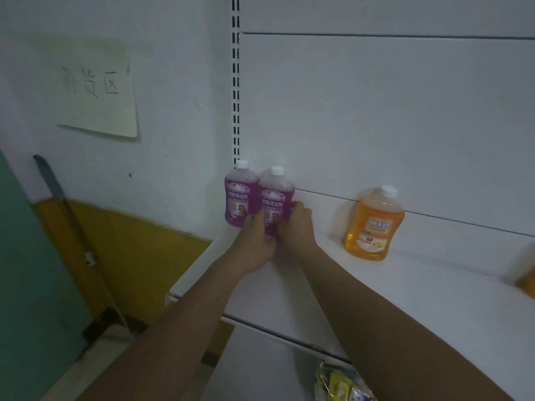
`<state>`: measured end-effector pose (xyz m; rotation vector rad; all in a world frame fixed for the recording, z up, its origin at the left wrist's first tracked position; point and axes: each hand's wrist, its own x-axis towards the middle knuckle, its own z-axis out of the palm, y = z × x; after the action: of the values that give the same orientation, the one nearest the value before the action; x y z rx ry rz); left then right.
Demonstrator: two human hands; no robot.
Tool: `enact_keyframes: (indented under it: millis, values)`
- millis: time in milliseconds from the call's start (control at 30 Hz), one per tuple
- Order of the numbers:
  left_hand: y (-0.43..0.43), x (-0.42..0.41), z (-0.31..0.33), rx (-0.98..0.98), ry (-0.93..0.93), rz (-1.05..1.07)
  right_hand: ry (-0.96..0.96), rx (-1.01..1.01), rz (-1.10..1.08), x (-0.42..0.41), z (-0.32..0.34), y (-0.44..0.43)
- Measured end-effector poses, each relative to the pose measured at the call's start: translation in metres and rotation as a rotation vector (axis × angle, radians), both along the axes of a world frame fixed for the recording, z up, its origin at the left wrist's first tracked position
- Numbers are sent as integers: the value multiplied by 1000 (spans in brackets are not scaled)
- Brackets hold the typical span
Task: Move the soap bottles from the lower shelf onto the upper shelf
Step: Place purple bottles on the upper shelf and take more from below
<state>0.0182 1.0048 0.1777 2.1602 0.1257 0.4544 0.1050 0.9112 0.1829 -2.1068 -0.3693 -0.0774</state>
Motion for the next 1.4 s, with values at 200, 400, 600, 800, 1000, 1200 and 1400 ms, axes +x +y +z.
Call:
enact_keyframes:
  millis: [200,400,600,800,1000,1200,1400]
  values:
    - [-2,-8,12,13,-51,-47,12,-16,-16,-2,1,-4]
    - [-8,-29,17,88,-42,18,-49,-76,23,-38,24,-35]
    - [-68,-86,22,359,41,-57,-164,-155,21,-121,37,-141]
    - [-166,-123,3,554,-29,-397,-108,-421,-161,-223,-5,-288]
    - [-281,-164,-33,591,-104,-822,60,-542,-393,-325,-41,-408]
    - [-423,-183,-56,674,-94,-1047,158,-485,-605,-391,-69,-524]
    - [-557,-194,-86,667,-34,-1087,203,-495,-729,-448,-98,-648]
